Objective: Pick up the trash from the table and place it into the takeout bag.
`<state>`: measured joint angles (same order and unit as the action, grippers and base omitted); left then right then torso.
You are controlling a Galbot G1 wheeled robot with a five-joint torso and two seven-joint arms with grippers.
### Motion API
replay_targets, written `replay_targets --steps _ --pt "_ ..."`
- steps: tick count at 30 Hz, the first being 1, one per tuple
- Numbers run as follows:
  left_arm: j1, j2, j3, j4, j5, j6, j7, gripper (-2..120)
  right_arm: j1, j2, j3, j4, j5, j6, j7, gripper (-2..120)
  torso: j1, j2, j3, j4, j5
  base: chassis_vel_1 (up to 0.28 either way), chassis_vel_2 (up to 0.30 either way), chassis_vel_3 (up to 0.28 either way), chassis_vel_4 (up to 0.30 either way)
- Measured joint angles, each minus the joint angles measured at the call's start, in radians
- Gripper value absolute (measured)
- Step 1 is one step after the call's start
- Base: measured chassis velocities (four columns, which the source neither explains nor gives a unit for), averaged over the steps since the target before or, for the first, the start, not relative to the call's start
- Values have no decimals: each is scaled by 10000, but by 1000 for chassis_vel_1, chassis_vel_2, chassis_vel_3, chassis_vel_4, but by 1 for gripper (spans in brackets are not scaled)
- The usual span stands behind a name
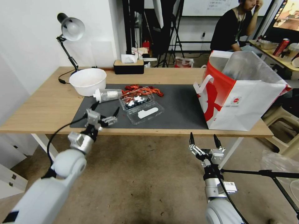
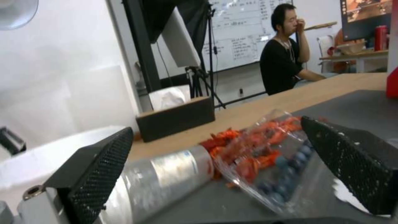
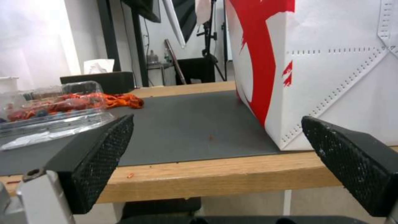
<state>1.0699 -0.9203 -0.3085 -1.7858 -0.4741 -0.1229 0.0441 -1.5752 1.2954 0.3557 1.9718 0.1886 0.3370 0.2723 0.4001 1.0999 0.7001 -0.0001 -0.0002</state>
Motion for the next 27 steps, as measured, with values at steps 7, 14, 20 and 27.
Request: replay_targets --steps 7,14,20,27 --pt "-1700 1013 975 842 -699 392 787 100 31 94 -40 10 -93 -25 -1 100 0 0 0 2 -1 0 0 0 0" --pt "-2710 1308 1995 1488 -955 524 1051 100 39 142 -58 12 -122 -32 -3 100 0 0 0 1 -2 0 0 0 0" --pt "-4630 1554 3618 2782 -1025 741 1904 100 19 175 -6 60 -131 -33 -3 100 0 0 -1 0 2 0 0 0 0" --pt "-5783 1836 4359 3666 -871 980 3135 100 60 224 1 36 -133 -33 -3 100 0 1 -1 3 0 0 0 0 0"
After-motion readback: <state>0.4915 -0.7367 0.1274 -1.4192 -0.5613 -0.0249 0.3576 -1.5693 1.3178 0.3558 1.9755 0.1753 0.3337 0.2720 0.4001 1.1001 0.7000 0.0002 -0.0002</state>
